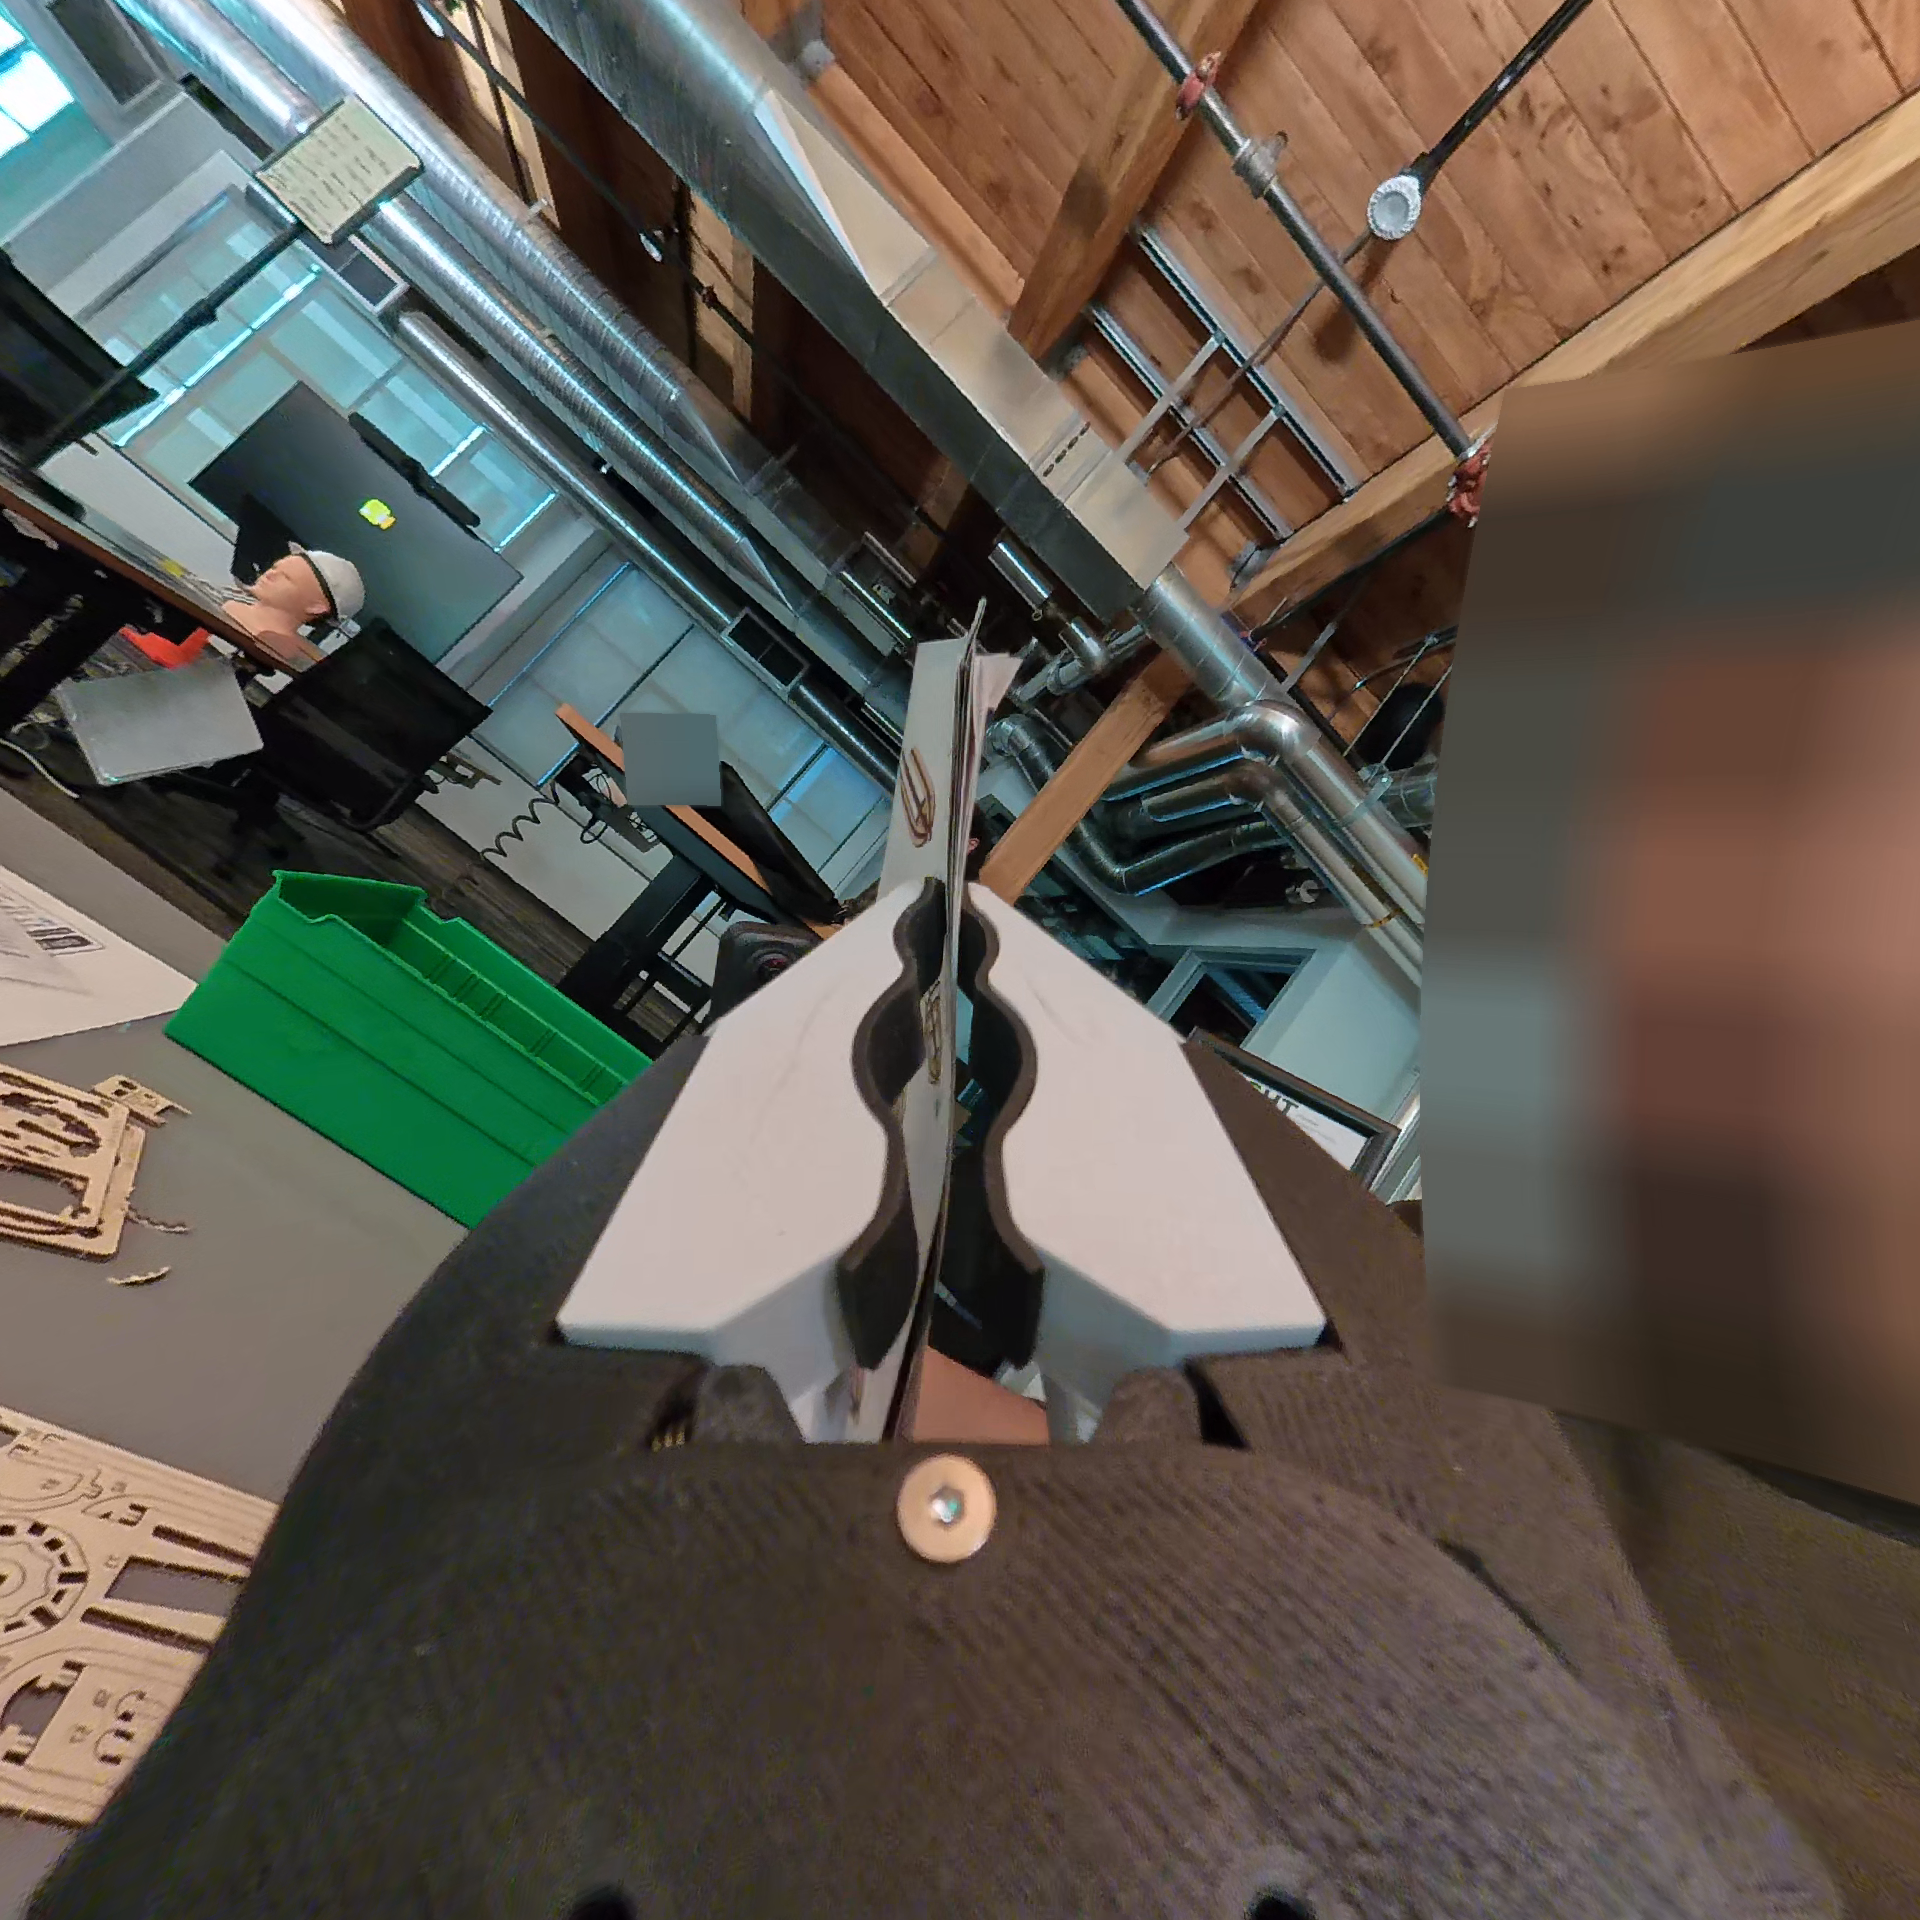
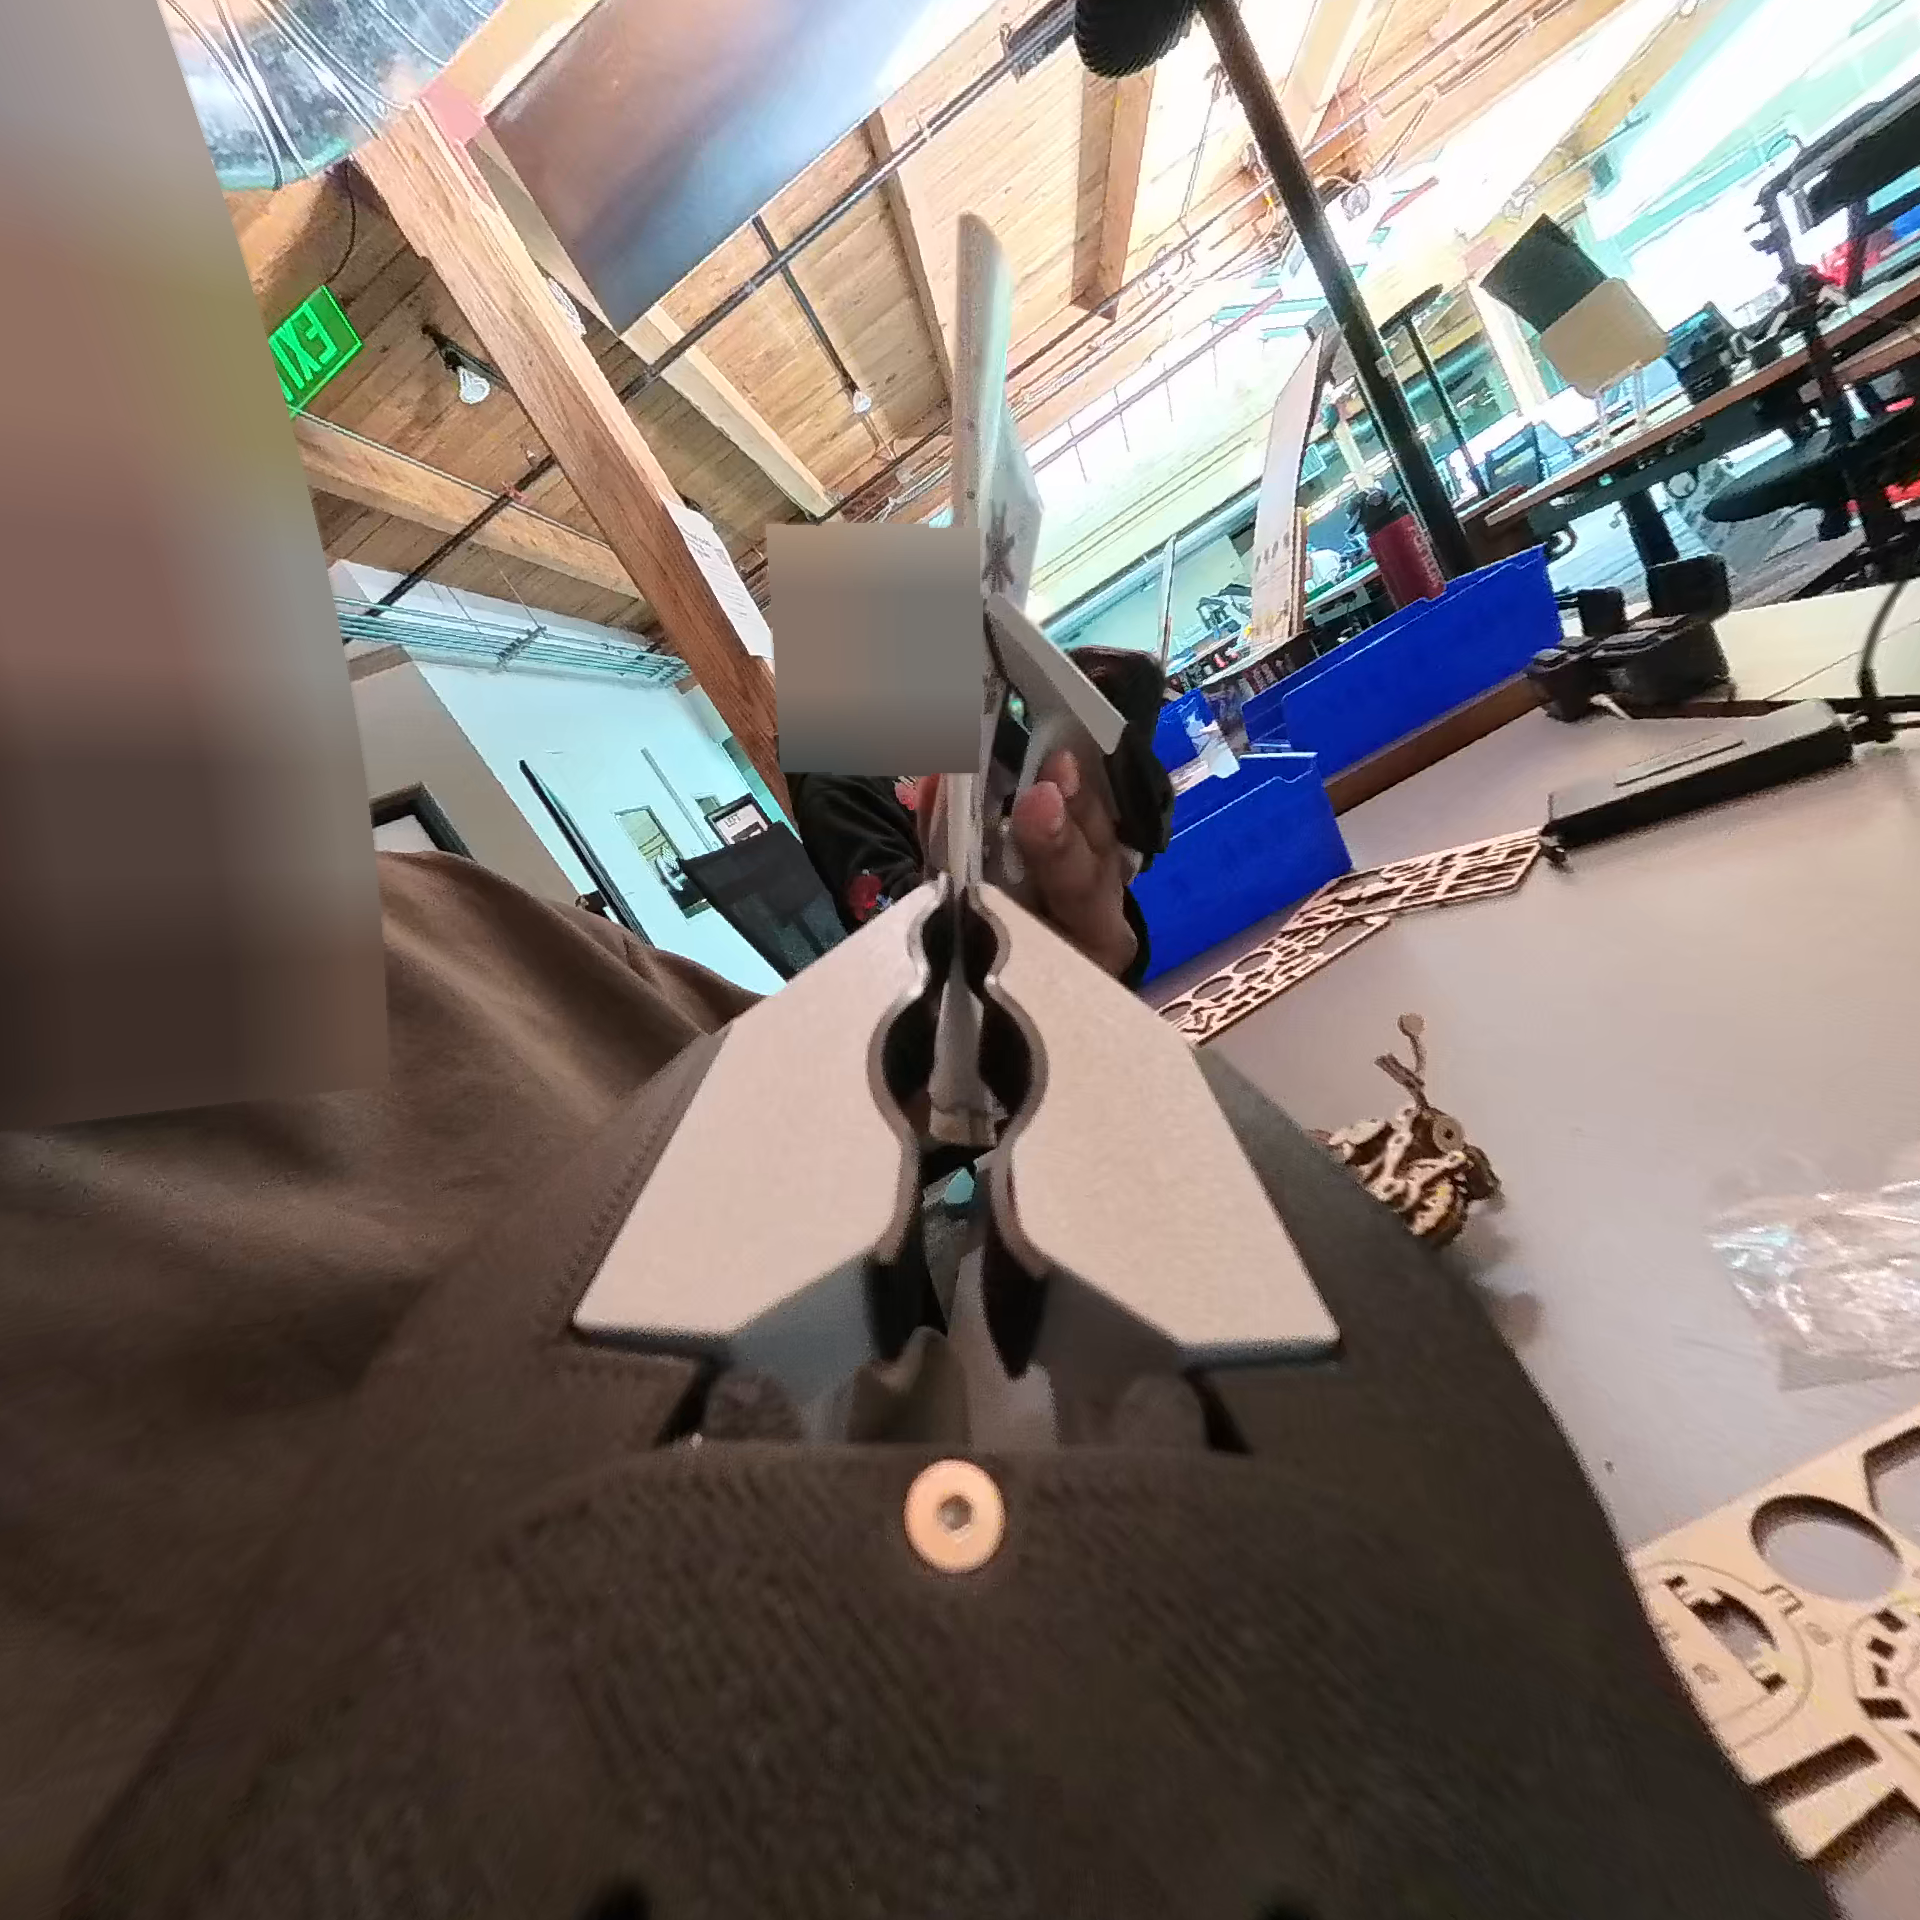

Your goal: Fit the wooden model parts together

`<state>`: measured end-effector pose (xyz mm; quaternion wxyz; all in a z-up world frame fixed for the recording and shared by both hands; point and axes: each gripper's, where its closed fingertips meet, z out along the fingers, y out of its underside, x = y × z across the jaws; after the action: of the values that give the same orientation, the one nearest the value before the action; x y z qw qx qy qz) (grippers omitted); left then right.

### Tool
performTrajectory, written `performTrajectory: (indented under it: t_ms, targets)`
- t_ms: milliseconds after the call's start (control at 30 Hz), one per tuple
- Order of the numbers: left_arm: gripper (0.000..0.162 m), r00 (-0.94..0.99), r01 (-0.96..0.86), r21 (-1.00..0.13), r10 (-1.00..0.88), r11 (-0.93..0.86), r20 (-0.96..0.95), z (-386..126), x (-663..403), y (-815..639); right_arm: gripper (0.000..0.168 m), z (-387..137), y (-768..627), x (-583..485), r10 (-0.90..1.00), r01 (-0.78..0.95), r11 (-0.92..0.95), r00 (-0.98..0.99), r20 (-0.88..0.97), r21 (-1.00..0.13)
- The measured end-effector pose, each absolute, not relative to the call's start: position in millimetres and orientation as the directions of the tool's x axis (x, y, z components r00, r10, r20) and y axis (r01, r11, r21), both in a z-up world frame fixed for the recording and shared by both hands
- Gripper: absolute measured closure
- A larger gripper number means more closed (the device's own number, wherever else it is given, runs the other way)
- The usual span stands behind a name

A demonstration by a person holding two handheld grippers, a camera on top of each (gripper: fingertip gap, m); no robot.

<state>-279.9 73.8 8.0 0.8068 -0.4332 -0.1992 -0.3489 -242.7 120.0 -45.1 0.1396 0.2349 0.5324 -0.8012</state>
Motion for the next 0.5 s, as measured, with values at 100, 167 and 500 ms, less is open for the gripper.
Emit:
performTrajectory:
  t_ms: [100,167,500]
  targets:
    - [0.162,0.67,0.742,-0.547,-0.403,0.388,0.623,10.2,-279.3,72.8,0.158,-50.3,120.2,-244.5,0.01,0.506,-0.4,-0.831,-0.556,-0.764]
    - [0.162,0.671,0.741,-0.549,-0.401,0.386,0.624,11.4,-280.2,71.6,0.166,-52.5,118.8,-244.8,-0.006,0.523,-0.39,-0.824,-0.566,-0.758]
    - [0.162,0.667,0.744,-0.534,-0.403,0.402,0.626,13.7,-284.9,66.9,0.168,-51.1,118.9,-243.8,-0.029,0.535,-0.39,-0.821,-0.57,-0.75]
